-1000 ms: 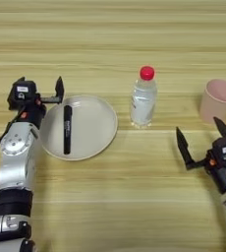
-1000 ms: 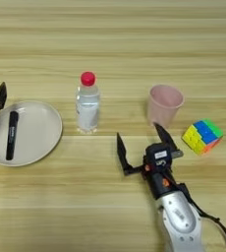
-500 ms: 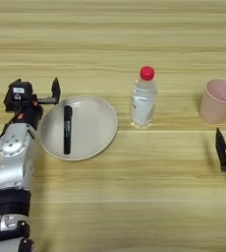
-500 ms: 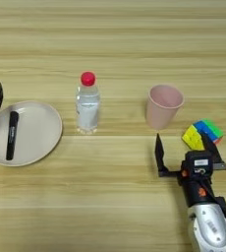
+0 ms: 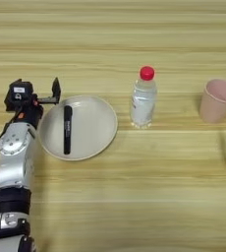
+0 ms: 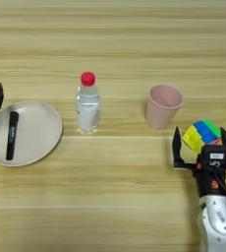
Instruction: Move the objects on the table
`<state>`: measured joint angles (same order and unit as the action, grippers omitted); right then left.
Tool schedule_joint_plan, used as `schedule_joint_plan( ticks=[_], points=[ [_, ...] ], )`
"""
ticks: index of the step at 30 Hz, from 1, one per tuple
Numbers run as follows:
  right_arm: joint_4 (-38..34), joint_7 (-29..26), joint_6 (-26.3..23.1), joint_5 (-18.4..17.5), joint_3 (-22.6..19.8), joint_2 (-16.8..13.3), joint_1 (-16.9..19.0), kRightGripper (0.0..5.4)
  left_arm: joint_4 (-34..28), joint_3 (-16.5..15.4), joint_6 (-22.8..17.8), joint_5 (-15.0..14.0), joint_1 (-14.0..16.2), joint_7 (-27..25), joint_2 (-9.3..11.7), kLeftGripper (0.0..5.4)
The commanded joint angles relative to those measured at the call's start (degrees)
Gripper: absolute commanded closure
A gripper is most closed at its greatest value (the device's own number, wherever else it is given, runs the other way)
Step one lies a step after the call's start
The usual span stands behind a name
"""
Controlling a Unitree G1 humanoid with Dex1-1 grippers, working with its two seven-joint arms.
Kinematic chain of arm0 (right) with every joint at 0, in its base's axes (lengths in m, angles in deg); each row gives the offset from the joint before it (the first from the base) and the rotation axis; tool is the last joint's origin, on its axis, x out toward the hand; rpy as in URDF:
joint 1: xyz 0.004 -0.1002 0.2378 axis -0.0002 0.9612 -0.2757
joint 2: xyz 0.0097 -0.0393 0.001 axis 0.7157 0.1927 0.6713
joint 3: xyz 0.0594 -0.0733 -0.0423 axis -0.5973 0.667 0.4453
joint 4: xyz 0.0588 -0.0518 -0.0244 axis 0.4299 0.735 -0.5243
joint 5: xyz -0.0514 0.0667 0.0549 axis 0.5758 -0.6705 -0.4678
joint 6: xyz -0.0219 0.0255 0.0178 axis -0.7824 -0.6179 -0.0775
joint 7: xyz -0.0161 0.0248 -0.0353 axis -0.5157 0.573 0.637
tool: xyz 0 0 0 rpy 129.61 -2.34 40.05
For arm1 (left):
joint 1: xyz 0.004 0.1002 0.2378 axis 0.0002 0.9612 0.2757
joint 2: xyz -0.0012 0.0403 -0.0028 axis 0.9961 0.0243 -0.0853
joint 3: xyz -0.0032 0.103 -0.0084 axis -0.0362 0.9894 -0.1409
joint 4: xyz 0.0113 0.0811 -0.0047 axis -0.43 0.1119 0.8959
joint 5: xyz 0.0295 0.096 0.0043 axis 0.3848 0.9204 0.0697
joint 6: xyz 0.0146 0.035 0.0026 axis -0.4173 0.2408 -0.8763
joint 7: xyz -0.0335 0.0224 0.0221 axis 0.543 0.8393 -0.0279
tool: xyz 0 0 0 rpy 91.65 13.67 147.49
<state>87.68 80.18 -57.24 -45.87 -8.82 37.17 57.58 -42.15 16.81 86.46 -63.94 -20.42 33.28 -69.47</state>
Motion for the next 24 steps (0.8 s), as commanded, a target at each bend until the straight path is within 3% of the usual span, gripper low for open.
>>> schedule_joint_plan(
  ticks=[1, 10, 24],
  points=[
    [3.44, 1.07, 1.06, -0.21, -1.50, -0.91, -2.62, 0.04, 0.60, -0.21, 0.31, -0.11, -1.24, -0.25, 0.75, 0.00],
    [14.10, 0.54, 4.24, -1.07, -3.61, -3.24, -7.09, 0.04, 0.89, -0.02, 0.28, 0.00, -1.67, -0.34, 0.85, 0.00],
    [30.74, -6.09, 11.22, -6.69, -4.93, -5.51, -13.62, 0.04, 0.87, -0.25, 0.44, 0.05, -1.73, -0.15, 1.02, 0.00]
  ],
)
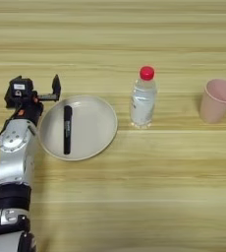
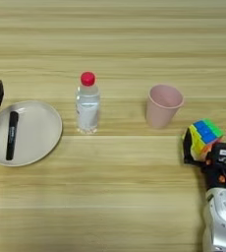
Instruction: Move the objects on the table
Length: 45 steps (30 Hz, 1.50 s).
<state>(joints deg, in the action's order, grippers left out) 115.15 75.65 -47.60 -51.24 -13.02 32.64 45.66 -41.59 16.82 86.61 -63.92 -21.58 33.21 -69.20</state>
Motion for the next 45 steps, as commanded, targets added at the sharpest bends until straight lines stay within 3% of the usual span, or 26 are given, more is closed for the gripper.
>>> schedule_joint_plan(
  ticks=[1, 4, 17, 27, 41, 45],
  points=[
    [4.16, -2.40, 2.38, -1.83, -0.66, -1.06, -2.07, 0.04, 0.31, -0.26, 0.30, 0.03, -0.56, -0.08, 0.76, 0.00],
    [5.71, -4.71, 3.75, -3.17, -0.35, -1.13, -2.67, 0.04, 0.31, -0.27, 0.28, 0.03, -0.56, -0.11, 0.82, 0.00],
    [13.42, -7.04, 6.88, -3.21, -0.06, -1.19, -6.12, 0.04, 0.69, -0.40, 0.43, -0.09, -0.74, -0.39, 1.28, 0.00],
    [14.25, -7.46, 7.75, -3.44, -0.05, -0.75, -6.78, 0.04, 0.18, -0.40, 0.19, -0.15, -0.43, -0.40, 1.41, 0.00],
    [13.55, -7.60, 7.36, -3.47, 0.44, -0.27, -5.85, 1.76, -0.02, -0.22, 0.08, -0.17, -0.29, -0.38, 1.31, 0.00],
    [12.97, -7.72, 7.66, -3.42, 0.72, 0.10, -5.05, 1.90, 0.10, -0.24, 0.16, -0.19, -0.31, -0.34, 1.27, 0.00]
  ],
)
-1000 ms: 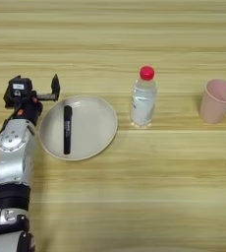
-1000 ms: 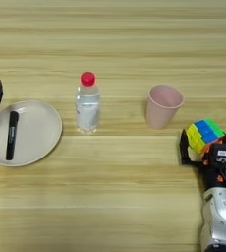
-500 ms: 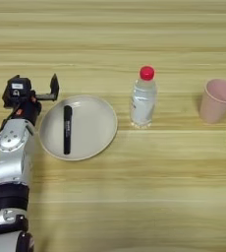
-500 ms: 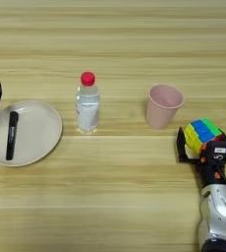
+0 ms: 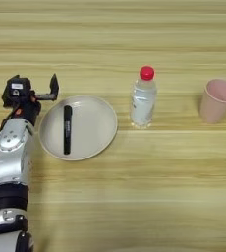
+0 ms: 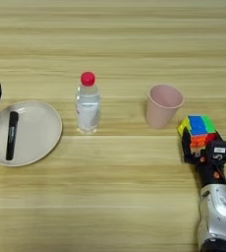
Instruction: Move the objects on the table
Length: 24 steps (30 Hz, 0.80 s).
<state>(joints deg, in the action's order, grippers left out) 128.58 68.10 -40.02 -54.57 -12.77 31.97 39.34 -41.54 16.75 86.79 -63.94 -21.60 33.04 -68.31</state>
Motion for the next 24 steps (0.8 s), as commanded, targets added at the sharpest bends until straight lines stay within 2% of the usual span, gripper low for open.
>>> schedule_joint_plan(
  ticks=[1, 7, 11, 19, 24],
  points=[
    [-0.67, -0.17, 0.14, -0.06, 0.55, 0.88, 1.46, 1.91, 0.09, -0.17, -0.01, -0.18, -0.32, -0.19, 0.38, 0.00],
    [-1.89, -0.22, 0.23, -0.32, 0.77, 1.30, 2.52, 1.95, 0.25, -0.14, 0.03, -0.16, -0.47, -0.25, 0.41, 0.00],
    [-5.92, -0.01, 0.23, -0.28, 1.47, 2.44, 5.30, 1.96, 0.16, -0.09, 0.02, -0.15, -0.46, -0.24, 0.36, 0.00],
    [-20.37, -1.10, -1.72, 1.64, 7.26, 5.30, 14.54, 1.96, -0.22, 0.22, -0.22, -0.08, -0.34, -0.13, 0.06, 0.00],
    [-27.43, -3.43, -4.12, 2.92, 13.10, 6.17, 17.87, 1.96, -0.37, 0.54, -0.21, 0.06, -0.32, 0.12, -0.30, 0.00]
  ],
)
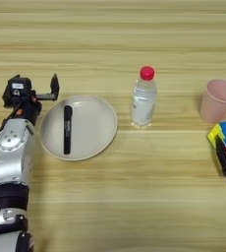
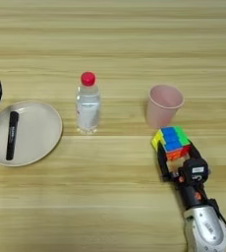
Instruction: Move the objects on the table
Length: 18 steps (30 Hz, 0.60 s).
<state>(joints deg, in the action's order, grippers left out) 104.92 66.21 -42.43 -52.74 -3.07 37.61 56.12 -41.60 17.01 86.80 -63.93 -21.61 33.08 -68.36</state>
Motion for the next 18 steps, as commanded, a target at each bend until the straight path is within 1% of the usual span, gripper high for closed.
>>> schedule_joint_plan(
  ticks=[1, 6, 10, 15, 18],
  points=[
    [-4.51, -1.87, -2.12, 1.78, 4.81, 0.93, 1.24, 1.96, -0.36, 0.29, -0.20, 0.06, -0.28, 0.16, -0.29, 0.00],
    [-5.55, -1.98, -3.38, 4.32, 9.30, 2.09, 0.78, 1.96, -0.53, 0.24, -0.21, 0.07, -0.14, 0.19, -0.30, 0.00],
    [-6.01, -1.32, -4.17, 6.18, 11.76, 2.93, 0.25, 1.97, -0.45, 0.23, -0.20, 0.06, -0.10, 0.10, -0.26, 0.00],
    [-4.05, 0.40, -4.30, 9.26, 14.15, 4.21, -1.43, 1.97, -0.57, 0.24, -0.16, 0.03, 0.05, 0.13, -0.39, 0.00],
    [-1.91, 0.85, -4.13, 10.16, 15.29, 4.95, -2.68, 1.97, -0.85, 0.25, -0.14, 0.04, 0.29, 0.26, -0.52, 0.00]
  ],
)
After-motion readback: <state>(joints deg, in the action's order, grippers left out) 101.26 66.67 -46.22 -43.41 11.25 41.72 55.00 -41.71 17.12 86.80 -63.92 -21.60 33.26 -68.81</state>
